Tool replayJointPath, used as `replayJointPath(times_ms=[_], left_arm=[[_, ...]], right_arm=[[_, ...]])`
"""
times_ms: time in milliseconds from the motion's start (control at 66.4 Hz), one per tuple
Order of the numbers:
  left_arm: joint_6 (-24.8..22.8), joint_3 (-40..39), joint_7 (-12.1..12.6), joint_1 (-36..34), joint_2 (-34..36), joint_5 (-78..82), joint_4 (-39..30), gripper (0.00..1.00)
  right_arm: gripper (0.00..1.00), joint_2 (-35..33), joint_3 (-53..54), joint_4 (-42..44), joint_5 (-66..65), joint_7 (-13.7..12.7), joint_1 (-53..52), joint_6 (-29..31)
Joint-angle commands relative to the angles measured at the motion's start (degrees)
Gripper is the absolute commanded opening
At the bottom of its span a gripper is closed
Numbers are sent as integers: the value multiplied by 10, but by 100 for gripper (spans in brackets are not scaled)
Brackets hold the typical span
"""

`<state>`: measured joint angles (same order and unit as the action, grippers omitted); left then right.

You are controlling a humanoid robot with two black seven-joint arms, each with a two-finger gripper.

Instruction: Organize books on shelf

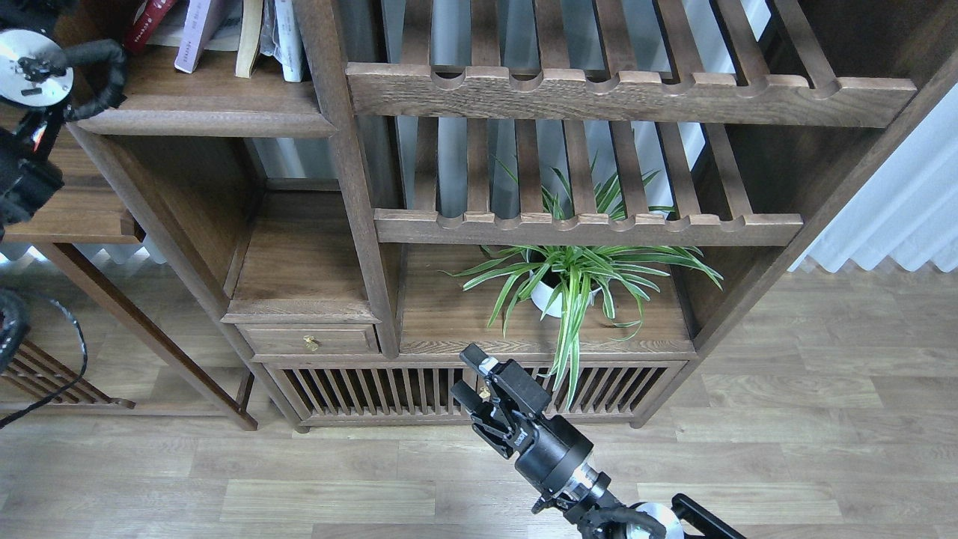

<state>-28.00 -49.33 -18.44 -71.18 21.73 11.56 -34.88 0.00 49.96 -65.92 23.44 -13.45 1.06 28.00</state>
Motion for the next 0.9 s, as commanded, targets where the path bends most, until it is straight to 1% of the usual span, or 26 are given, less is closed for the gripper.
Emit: replayJointPath(times_ms=[0,45,120,166,316,331,346,467,542,632,753,828,858,889], left_arm=[[0,-9,1,32,23,-16,-63,76],[0,-9,2,44,30,-31,-90,77],[0,-9,1,67,49,-57,-145,84],[0,-9,1,78,62,-66,-170,86],[0,-9,1,111,112,-84,-238,87],[0,-9,1,118,122,-90,-250,87],[0,-9,1,133,144,-101,-275,88],[0,-8,1,172,198,-130,-334,88],[0,-9,0,200,240,-155,-376,91],[0,-6,0,225,279,-191,-409,92],[0,3,1,261,314,-218,-438,92],[0,8,2,303,335,-218,-442,92],[0,9,9,321,341,-218,-442,92],[0,7,22,339,346,-218,-442,92]], right_arm=[[99,0,0,-1,-1,0,2,0],[99,0,0,-1,-1,0,2,0],[99,0,0,-1,-1,0,2,0],[99,0,0,-1,-1,0,2,0],[99,0,-1,-1,-1,-1,2,0],[99,0,-1,-1,-1,-1,2,0],[99,0,-1,-1,-1,-1,2,0],[99,0,-1,-3,-1,-1,2,0],[99,0,0,-3,-1,0,2,0],[99,-1,0,-3,-1,-1,1,0],[99,-3,2,-3,-1,-1,-1,0],[99,-4,14,-7,-1,-1,-1,0],[99,-4,20,-10,-1,-2,-1,0],[99,-4,28,-11,-1,-1,-1,0]])
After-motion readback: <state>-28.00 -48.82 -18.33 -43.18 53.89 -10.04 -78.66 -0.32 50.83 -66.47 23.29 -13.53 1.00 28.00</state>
